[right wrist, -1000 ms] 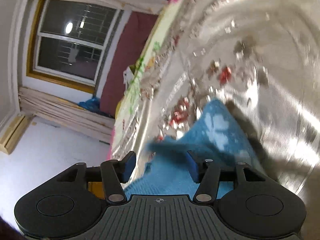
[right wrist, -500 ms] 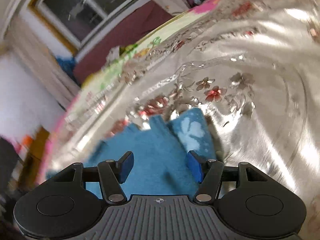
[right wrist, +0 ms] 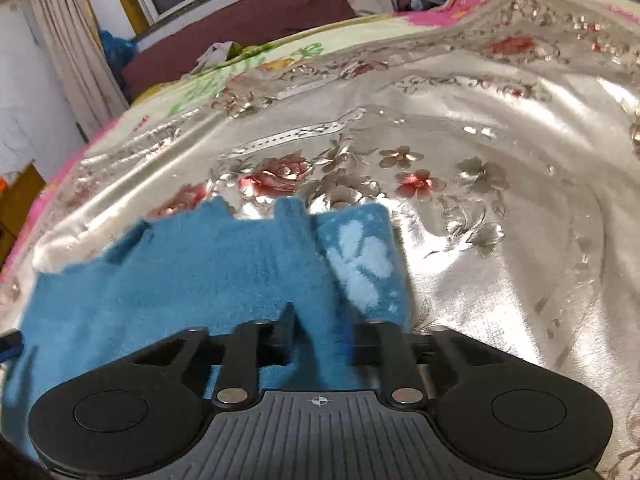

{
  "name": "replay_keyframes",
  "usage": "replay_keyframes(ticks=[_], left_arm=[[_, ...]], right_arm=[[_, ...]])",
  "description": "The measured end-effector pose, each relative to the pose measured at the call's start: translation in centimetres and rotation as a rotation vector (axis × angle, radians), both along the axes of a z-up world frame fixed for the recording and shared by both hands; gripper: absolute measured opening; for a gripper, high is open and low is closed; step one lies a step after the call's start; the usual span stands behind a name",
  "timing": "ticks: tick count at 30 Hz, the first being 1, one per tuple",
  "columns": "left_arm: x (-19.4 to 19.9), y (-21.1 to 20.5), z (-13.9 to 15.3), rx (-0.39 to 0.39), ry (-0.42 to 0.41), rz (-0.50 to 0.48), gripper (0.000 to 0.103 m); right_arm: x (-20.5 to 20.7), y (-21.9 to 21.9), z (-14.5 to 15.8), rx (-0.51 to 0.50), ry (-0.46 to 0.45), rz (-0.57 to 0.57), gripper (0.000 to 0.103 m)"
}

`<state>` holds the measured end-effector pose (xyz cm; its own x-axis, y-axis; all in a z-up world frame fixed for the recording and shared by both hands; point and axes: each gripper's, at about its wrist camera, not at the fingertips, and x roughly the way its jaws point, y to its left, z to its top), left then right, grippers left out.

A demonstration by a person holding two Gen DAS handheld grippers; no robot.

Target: Fold small clothes

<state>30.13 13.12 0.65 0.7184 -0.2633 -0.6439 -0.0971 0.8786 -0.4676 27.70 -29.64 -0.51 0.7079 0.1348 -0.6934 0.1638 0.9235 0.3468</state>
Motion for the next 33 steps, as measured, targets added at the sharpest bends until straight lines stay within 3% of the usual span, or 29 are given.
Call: replay_keyframes(ticks=[6, 9, 14, 18, 22, 27, 31, 33], left_arm=[[-1.0, -0.4, -0.4, 0.028, -0.006, -0.019, 0.031], [-1.5, -0.7, 0.0, 0.059, -0.021, -0.038, 0.032], [-2.1, -1.4, 0.4, 0.128, -0.046, -0.046, 0.032], [-3.2, -1.0, 0.4, 0.134, -0.069, -0.033, 0.035], [-3.7, -0.6, -0.5, 0.120, -0.052, -0.030, 0.036], [-4.8, -0.6, 0.4, 0.118, -0.063, -0.009, 0.036], [-6.5, -0.9, 0.9, 0.167, -0.077, -0.010, 0.036], [-7.6, -0.8, 1.1, 0.179, -0.092, -0.017, 0.036]], right_arm=[[-1.6, -1.1, -0.6, 0.035, -0.031, -0.044, 0.010], [-2.7, -0.7, 0.3, 0.003, -0.077, -0.047, 0.010], [-1.4, -1.3, -0.6, 0.043, -0.031, -0.104, 0.009], [-1.5, -0.9, -0.1, 0.015, -0.045, -0.109, 0.009], [-0.8, -0.5, -1.6, -0.021, 0.010, -0.104, 0.010], [-1.7, 0.1, 0.0, -0.043, -0.010, -0.108, 0.019], [-3.8, -0.4, 2.0, -0.048, -0.048, -0.125, 0.021], [-5.5, -0.7, 2.7, -0.030, -0.063, -0.112, 0.029]])
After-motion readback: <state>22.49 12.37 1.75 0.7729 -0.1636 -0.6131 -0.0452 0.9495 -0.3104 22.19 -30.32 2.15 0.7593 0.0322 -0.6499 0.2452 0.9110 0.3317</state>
